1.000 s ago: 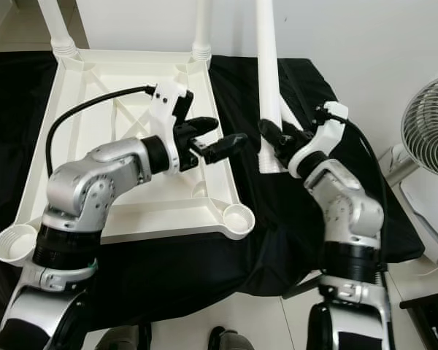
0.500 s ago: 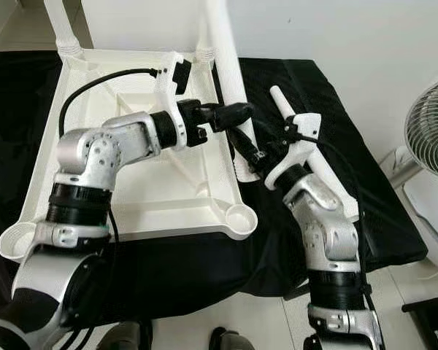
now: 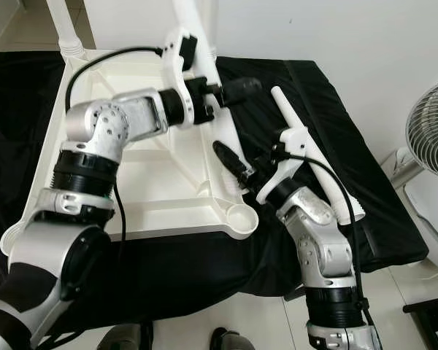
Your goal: Building children table
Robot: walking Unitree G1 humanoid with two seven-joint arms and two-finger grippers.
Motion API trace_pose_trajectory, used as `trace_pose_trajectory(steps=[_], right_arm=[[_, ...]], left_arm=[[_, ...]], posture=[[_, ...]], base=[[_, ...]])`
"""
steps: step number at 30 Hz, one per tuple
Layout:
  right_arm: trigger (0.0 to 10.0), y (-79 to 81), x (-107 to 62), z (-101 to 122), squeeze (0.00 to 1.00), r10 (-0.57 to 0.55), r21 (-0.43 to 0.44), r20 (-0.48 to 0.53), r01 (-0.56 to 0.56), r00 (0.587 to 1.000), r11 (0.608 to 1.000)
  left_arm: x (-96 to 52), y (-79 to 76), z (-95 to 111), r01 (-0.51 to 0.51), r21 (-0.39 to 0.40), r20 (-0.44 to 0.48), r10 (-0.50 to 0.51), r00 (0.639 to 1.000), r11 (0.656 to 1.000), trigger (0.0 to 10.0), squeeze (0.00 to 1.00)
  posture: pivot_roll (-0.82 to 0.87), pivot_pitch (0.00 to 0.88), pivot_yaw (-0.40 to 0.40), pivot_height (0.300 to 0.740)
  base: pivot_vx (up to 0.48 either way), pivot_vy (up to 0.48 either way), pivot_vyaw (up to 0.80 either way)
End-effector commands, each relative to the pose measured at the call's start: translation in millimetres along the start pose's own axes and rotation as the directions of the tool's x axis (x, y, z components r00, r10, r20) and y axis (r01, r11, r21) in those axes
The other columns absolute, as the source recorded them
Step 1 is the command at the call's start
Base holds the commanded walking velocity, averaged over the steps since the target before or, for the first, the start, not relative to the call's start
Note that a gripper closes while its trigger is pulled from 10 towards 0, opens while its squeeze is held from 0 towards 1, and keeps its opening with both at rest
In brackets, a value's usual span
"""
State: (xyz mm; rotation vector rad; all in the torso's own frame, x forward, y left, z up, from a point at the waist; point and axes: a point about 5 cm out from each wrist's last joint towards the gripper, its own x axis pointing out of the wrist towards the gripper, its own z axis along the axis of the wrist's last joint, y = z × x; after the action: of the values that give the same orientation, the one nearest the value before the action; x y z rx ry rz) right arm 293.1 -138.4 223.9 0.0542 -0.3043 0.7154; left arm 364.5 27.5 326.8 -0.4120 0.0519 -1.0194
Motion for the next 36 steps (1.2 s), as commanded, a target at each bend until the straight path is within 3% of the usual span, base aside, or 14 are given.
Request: trace_pose_trajectory(steps=[1,4,5,21,22,23,24,25,26,30,33,34,35,36], right_arm=[[10.0,0.6,-3.7,1,0.0,-0.007,-0.02,0.002,0.008,1.0,1.0],[10.0,0.5,-4.1,0,0.0,-0.011,-0.021,0.002,0.011,1.0,1.0],[10.0,0.5,-4.4,0,0.0,-0.016,-0.021,0.004,0.016,1.0,1.0],[10.0,0.6,-2.8,-5,0.0,-0.048,-0.013,0.002,0.048,0.999,0.999],[10.0,0.6,-2.6,-6,0.0,-0.049,-0.014,-0.01,0.049,0.999,0.999],[10.0,0.6,-2.6,-6,0.0,-0.049,-0.014,-0.01,0.049,0.999,0.999],[10.0,-0.3,-2.3,-8,0.0,-0.052,-0.003,-0.03,0.052,0.998,0.999],[10.0,-0.3,-2.3,-8,0.0,-0.052,-0.003,-0.03,0.052,0.998,0.999],[10.0,-1.7,-2.4,-10,1.0,-0.052,0.015,-0.045,0.052,0.998,0.999],[10.0,-9.0,-2.9,-6,1.0,-0.043,0.019,-0.073,0.044,0.996,0.999],[10.0,-11.4,-2.6,-5,1.0,-0.045,0.016,-0.078,0.047,0.996,0.999],[10.0,-16.5,-1.7,-3,1.0,-0.059,0.007,-0.104,0.06,0.993,0.998],[10.0,-22.4,-0.1,-2,0.0,-0.061,-0.02,-0.145,0.059,0.988,0.998],[10.0,-22.4,-0.1,-2,0.0,-0.061,-0.02,-0.145,0.059,0.988,0.998]], left_arm=[[2.1,-3.6,7,0.008,0.014,0.026,-0.009,1.0,1.0,1.5,0.0],[1.7,-3.2,9,0.0,0.017,0.038,-0.001,0.999,1.0,1.5,0.0],[1.4,-2.2,11,-0.007,0.015,0.046,0.006,0.999,1.0,0.0,0.0],[-1.6,2.6,23,-0.054,0.022,0.109,0.051,0.993,0.998,0.0,0.0],[-1.4,1.0,24,-0.047,0.038,0.106,0.042,0.993,0.998,3.4,0.0],[-1.4,1.0,24,-0.047,0.038,0.106,0.042,0.993,0.998,3.4,0.0],[-1.3,-1.7,24,-0.035,0.058,0.102,0.029,0.994,0.998,10.0,0.0],[-1.3,-1.7,24,-0.035,0.058,0.102,0.029,0.994,0.998,10.0,0.0],[-0.8,-4.4,23,-0.025,0.074,0.097,0.017,0.995,0.997,10.0,0.0],[0.0,-14.1,26,-0.03,0.217,0.096,0.009,0.995,0.976,10.0,0.0],[0.1,-16.2,26,-0.035,0.261,0.098,0.01,0.995,0.965,10.0,0.0],[0.3,-18.7,27,-0.045,0.327,0.096,0.014,0.995,0.944,10.0,0.0],[-0.3,-22.7,28,-0.053,0.414,0.095,0.015,0.995,0.909,10.0,0.0],[-0.3,-22.7,28,-0.053,0.414,0.095,0.015,0.995,0.909,10.0,0.0]], posture=[[0.03,0.142,-0.036,0.74],[0.03,0.142,-0.036,0.74],[0.04,0.14,-0.035,0.74],[0.04,0.124,-0.041,0.74],[0.04,0.122,-0.043,0.74],[0.04,0.122,-0.043,0.74],[0.04,0.122,-0.043,0.74],[0.04,0.122,-0.043,0.74],[0.04,0.121,-0.049,0.74],[0.03,0.126,-0.055,0.74],[0.03,0.126,-0.055,0.74],[0.03,0.13,-0.057,0.74],[0.03,0.13,-0.057,0.74],[0.03,0.13,-0.057,0.74]], base=[[0.0,0.0,0.0],[0.0,0.0,0.0],[0.0,0.0,0.0],[0.0,0.0,0.0],[0.0,0.0,0.0],[0.0,0.0,0.0],[0.0,0.0,0.0],[0.0,0.0,0.0],[0.0,0.0,0.0],[0.0,0.0,0.0],[0.0,0.0,0.0],[0.0,0.0,0.0],[0.0,0.0,0.0],[0.0,0.0,0.0]])
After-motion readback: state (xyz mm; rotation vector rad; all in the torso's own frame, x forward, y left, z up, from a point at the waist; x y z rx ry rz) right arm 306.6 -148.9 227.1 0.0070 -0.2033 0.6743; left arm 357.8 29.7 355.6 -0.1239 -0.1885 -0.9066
